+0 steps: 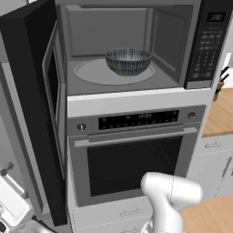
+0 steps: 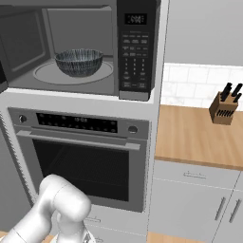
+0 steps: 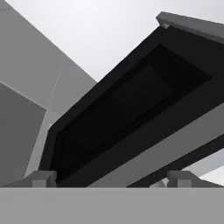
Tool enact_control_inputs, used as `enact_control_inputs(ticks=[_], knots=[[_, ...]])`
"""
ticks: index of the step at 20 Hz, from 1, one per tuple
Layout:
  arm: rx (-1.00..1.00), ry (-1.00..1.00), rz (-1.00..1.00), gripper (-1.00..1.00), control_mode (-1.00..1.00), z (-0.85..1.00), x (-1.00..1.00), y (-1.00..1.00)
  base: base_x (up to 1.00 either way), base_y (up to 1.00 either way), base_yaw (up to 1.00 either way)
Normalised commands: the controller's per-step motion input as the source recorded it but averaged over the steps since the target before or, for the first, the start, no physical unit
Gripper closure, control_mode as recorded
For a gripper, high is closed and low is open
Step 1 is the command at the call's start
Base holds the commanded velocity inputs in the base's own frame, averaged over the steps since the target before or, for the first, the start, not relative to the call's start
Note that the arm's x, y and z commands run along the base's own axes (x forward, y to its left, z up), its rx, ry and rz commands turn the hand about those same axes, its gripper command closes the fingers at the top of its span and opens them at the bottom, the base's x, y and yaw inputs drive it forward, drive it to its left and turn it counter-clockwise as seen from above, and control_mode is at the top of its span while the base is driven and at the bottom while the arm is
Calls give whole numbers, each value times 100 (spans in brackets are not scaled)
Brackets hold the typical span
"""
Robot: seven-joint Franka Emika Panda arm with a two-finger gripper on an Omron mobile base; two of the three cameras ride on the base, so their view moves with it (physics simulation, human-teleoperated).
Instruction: Open the microwave, place the bowl with waffle inside the microwave, then close the microwave door and turn it on.
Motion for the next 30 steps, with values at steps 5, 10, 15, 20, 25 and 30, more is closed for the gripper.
enact_control_inputs(ticks=[5, 10, 15, 20, 25, 30], knots=[[11, -5, -1, -100, -100, 25, 10, -71, 0, 0, 0], [9, 0, -2, -100, -100, 40, 3, -38, 0, 0, 0], [3, 0, -5, -100, -100, 31, 0, -12, 0, 0, 0], [7, 0, -4, -100, -100, 32, -19, -36, 0, 0, 0], [10, 0, -3, -100, -100, 35, -16, -71, 0, 0, 0], [10, 0, 0, -100, -100, 34, 0, -92, 0, 0, 0]])
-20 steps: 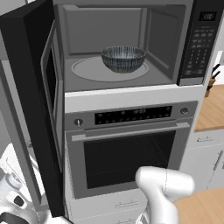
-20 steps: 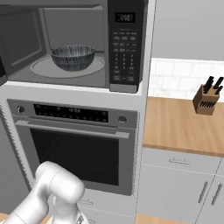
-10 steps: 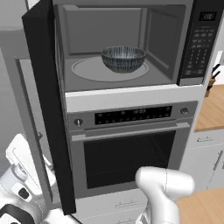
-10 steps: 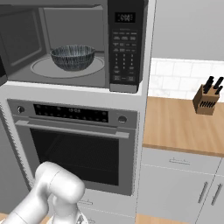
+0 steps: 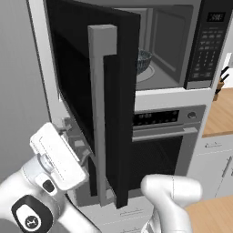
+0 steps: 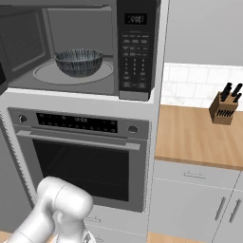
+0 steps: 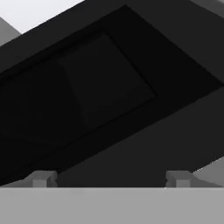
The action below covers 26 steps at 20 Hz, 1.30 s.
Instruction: Open the microwave, place the bowl with waffle inside the microwave, then close the microwave door and turn it on.
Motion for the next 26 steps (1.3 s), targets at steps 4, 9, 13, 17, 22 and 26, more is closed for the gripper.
enact_control_inputs(ticks=[4, 9, 13, 17, 22, 26], knots=[[9, 0, 0, -100, -100, 36, 0, -95, 0, 0, 0], [7, 0, 1, -100, -100, 28, 0, -95, 0, 0, 0], [7, 0, 5, -100, -100, 19, 0, -97, 0, 0, 0], [8, 0, 8, -100, -100, 15, 2, -93, 0, 0, 0], [12, 3, 28, -100, -100, 1, 32, -75, 0, 0, 0], [10, 8, 36, -100, -100, 0, 46, -56, 0, 0, 0]])
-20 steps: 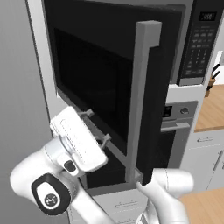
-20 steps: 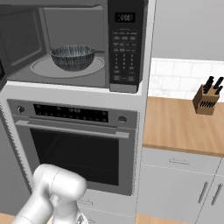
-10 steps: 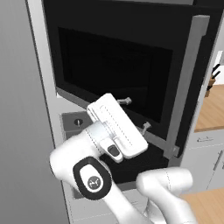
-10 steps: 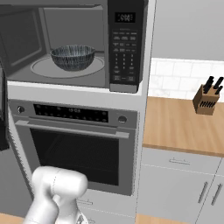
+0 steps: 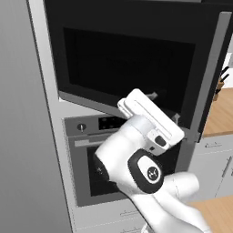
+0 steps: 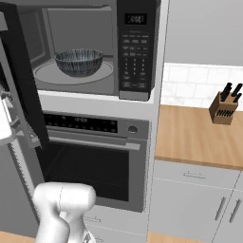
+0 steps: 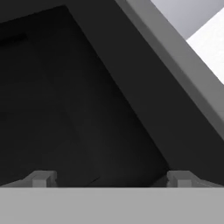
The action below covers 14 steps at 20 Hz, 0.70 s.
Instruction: Open the microwave, place the bowl with waffle inside the microwave, then close the microwave door and turn it on.
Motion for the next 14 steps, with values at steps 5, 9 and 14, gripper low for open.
enact_control_inputs(ticks=[5, 9, 14], knots=[[9, 10, 39, -100, -100, 0, 46, -47, 0, 0, 0], [3, 20, 30, -100, -100, 15, 33, -15, 0, 0, 0], [0, 27, 22, -100, -100, 29, 31, -1, 0, 0, 0]])
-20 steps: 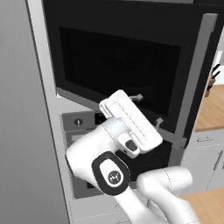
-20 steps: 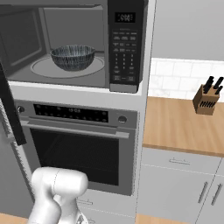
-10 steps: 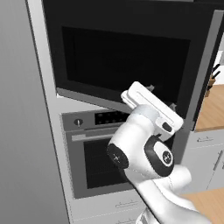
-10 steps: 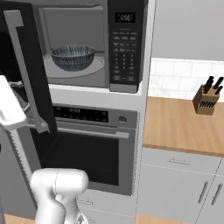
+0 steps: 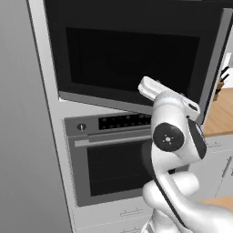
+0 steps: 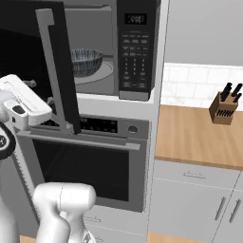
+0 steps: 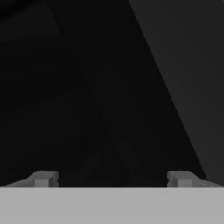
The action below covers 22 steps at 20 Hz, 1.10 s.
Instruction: Open the microwave, place the bowl with waffle inside the microwave, then close the microwave door and turn it on.
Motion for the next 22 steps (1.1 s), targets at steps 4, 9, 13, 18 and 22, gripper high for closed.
enact_control_inputs(ticks=[4, 9, 13, 18, 22], knots=[[0, 29, 19, -100, -100, 35, 28, 0, 0, 0, 0], [0, 28, 19, -100, -100, 30, 30, 0, 0, 0, 0], [0, 17, 19, -100, -100, 7, 37, -3, 0, 0, 0], [0, 1, 21, -100, -100, -1, 46, -16, 0, 0, 0], [0, -3, 24, -100, -100, -9, 37, -19, 0, 0, 0]])
